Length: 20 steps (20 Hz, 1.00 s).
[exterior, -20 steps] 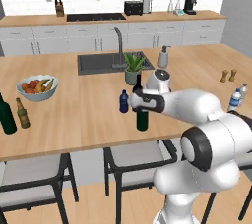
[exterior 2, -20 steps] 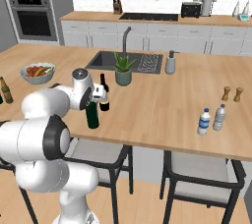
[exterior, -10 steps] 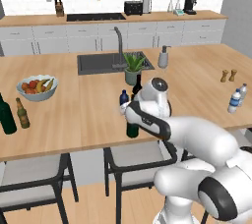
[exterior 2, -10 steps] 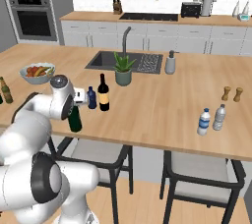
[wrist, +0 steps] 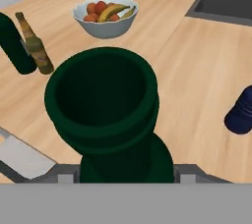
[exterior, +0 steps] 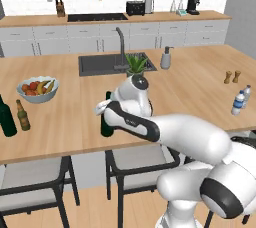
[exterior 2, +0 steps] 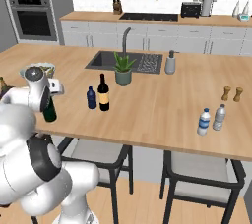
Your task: Move the plastic bottles in the middle to the plastics group, and the glass bottles in the middle to the glass group.
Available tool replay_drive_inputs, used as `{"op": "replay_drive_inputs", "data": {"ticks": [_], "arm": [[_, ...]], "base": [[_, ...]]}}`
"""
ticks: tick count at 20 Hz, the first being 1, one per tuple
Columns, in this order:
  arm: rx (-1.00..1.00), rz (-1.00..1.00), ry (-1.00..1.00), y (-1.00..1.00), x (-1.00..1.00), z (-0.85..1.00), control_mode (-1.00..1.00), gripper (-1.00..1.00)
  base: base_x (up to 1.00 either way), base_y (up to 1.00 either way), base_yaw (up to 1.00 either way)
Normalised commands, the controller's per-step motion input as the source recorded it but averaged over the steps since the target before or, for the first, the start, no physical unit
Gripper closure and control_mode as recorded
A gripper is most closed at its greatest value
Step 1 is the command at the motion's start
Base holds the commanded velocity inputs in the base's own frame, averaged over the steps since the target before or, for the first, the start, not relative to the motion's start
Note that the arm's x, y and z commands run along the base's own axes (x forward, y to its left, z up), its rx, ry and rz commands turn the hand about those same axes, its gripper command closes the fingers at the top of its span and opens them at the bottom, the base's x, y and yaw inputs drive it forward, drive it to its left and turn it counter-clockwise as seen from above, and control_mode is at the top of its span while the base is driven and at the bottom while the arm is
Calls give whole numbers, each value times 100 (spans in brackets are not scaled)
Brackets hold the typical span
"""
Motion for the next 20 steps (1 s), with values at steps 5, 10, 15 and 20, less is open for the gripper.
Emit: {"op": "replay_drive_inputs", "data": {"ticks": [5,10,15,20], "arm": [[0,13,0,99,11,7,-100,100],[0,12,-2,84,18,0,-100,100],[0,3,-3,40,4,-7,-100,100],[0,0,-10,46,21,-9,-100,100]], "base": [[0,0,0],[0,0,0],[0,0,0],[0,0,0]]}}
